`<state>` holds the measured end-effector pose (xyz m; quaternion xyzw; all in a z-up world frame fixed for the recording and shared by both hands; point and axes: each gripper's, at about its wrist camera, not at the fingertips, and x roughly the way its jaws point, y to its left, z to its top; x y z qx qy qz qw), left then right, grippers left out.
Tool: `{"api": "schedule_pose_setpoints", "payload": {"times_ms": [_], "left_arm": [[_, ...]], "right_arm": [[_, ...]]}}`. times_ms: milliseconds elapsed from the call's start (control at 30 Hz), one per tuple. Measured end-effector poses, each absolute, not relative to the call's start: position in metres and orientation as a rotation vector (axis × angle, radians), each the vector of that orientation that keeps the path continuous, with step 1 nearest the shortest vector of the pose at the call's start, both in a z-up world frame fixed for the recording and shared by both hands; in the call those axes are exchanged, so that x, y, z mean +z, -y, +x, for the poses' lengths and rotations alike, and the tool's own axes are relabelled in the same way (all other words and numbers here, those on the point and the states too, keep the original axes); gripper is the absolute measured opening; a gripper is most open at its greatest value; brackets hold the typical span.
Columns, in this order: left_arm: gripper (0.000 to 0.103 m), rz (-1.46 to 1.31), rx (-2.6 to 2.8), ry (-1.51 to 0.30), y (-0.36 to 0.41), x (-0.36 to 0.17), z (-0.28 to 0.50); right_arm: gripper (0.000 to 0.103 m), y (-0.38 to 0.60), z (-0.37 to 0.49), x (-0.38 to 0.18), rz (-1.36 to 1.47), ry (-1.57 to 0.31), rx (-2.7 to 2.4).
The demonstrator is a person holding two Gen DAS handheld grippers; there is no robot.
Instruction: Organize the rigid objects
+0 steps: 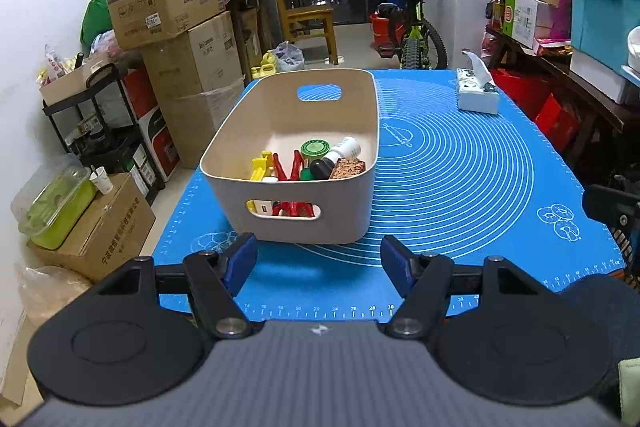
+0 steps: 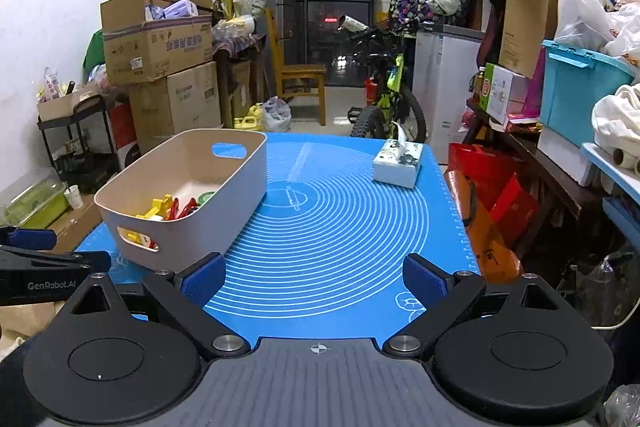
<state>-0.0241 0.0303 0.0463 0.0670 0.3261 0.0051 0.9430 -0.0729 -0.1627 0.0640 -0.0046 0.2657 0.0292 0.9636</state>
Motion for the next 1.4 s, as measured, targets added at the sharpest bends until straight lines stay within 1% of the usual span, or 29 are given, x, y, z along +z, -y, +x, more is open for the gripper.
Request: {"api": "schedule_pose_setpoints", "payload": {"times_ms": [400, 1400], "left_arm": [[0.069, 0.115, 0.003, -0.653, -0.031, 0.038, -0.025], [0.069, 0.106, 0.001, -0.655, -0.036, 0.036, -0.022]], "right_arm": [[0.095, 0.164, -0.082, 0.049, -0.002, -0.499, 0.048], [0.095, 0.167, -0.079, 0.042, 0.021, -0.528, 0.033]]}}
